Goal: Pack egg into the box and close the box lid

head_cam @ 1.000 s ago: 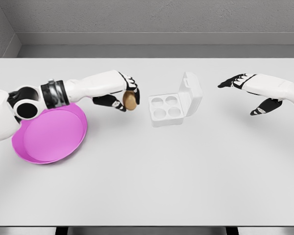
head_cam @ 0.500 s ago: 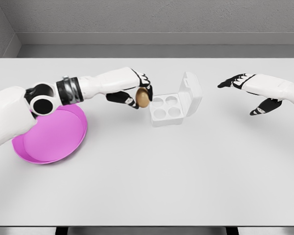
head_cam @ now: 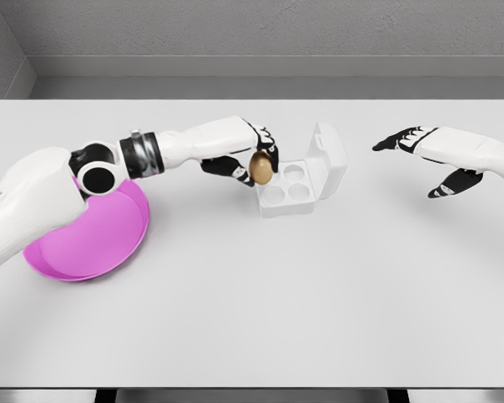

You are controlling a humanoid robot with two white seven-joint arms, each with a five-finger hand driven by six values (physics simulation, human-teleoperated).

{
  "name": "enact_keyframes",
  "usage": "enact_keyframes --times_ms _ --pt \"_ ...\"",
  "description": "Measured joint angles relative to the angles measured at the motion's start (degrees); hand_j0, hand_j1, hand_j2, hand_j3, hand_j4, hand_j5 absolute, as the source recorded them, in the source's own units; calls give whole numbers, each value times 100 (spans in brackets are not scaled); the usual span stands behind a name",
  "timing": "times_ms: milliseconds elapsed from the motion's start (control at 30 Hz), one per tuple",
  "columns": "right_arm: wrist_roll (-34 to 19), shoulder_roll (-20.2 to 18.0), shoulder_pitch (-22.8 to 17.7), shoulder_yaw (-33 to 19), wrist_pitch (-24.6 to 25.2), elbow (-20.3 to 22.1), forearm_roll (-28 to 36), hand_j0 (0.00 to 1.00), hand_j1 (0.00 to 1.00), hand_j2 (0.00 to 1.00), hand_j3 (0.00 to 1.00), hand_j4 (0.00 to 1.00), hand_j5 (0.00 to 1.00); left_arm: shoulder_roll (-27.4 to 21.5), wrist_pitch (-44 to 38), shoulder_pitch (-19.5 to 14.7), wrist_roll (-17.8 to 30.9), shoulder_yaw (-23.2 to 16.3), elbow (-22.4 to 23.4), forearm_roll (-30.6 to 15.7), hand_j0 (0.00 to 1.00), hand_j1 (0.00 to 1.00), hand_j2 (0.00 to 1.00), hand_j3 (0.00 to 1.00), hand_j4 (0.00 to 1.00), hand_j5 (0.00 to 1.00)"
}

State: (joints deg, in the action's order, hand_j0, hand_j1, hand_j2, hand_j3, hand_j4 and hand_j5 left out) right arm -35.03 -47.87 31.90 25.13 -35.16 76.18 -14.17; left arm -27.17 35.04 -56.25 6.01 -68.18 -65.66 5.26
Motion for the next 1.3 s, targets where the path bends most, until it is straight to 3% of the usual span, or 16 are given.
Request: enact_keyframes --times_ms 633,1300 --pt "0 11 0 3 0 0 0 100 100 100 100 100 100 574 0 0 37 -103 801 80 42 42 42 42 42 42" --pt "0 5 0 3 0 3 0 100 100 100 100 100 100 894 0 -123 45 -215 1274 85 42 42 42 42 42 42"
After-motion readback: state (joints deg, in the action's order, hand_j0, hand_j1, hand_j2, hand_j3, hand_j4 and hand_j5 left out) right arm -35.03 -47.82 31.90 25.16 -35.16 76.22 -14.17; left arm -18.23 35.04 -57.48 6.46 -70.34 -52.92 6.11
